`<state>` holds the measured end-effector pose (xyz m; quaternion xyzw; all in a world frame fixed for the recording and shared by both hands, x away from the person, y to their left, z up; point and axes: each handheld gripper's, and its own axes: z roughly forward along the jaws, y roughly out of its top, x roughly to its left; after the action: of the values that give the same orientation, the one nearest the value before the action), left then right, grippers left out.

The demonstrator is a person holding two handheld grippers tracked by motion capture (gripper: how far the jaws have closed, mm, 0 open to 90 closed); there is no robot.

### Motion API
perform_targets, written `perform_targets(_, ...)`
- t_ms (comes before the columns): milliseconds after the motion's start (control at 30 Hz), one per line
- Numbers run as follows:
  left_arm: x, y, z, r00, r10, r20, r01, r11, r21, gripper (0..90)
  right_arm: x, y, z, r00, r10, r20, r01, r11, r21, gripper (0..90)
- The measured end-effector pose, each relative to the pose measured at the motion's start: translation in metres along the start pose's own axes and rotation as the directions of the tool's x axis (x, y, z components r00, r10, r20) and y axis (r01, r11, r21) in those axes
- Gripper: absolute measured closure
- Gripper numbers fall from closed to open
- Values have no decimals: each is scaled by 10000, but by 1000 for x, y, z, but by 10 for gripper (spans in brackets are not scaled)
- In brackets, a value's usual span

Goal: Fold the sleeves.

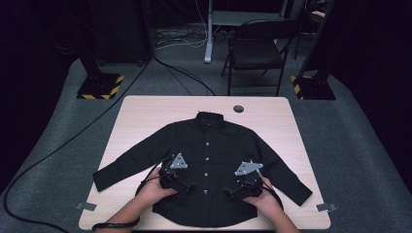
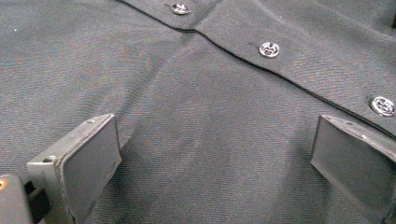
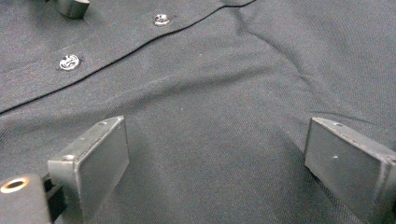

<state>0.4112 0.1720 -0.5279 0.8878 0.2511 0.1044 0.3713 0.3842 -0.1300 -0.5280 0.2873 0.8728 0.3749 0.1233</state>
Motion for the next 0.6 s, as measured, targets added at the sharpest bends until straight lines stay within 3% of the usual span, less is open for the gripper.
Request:
perform_targets(200, 0, 0, 0, 10000, -1, 3, 1, 10000, 1, 13, 0, 0, 0, 10000, -35, 26, 35, 10000, 70, 34)
perform_targets(467, 0, 0, 0, 10000, -1, 0, 1, 10000, 1, 12, -2, -1, -4, 9999, 128, 57, -128, 9999, -2, 128)
perform_targets(600, 0, 0, 0, 10000, 6, -4, -6, 10000, 11, 12, -4, -1, -6, 9992, 391, -37, -391, 9992, -16, 132)
